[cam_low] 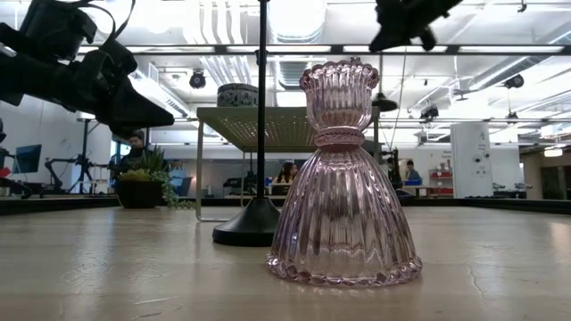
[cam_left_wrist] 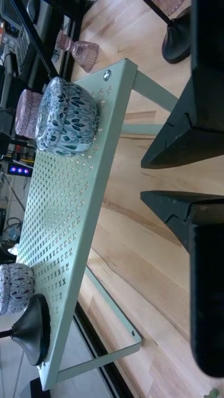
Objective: Pick & Place candle stick holders
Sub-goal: Put the top black candle holder on the shelf
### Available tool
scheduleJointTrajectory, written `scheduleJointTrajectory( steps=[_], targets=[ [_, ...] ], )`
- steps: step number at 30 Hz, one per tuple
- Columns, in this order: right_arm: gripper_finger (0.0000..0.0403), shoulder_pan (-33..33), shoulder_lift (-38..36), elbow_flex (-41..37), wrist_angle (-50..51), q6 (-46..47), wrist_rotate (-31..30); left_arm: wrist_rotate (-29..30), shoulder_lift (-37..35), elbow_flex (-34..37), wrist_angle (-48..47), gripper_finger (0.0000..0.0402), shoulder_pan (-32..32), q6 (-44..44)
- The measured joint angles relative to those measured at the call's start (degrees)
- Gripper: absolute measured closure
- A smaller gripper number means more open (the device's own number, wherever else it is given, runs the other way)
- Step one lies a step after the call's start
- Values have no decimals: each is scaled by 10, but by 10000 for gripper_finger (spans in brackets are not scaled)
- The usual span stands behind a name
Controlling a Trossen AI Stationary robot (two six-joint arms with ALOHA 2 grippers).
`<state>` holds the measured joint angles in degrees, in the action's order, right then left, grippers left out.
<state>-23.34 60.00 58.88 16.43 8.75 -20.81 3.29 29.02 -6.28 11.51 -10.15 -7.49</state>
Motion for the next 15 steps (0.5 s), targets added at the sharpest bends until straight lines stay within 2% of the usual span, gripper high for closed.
scheduleJointTrajectory(
  steps=[3, 5, 15],
  targets=[
    [394, -47, 37, 33, 1, -1, 96, 0, 0, 0, 0, 330, 0, 0],
    [394, -67, 63, 52, 2, -13, 128, 0, 0, 0, 0, 330, 0, 0],
    [395, -82, 177, 111, -28, -60, 182, 0, 0, 0, 0, 330, 0, 0]
  ],
)
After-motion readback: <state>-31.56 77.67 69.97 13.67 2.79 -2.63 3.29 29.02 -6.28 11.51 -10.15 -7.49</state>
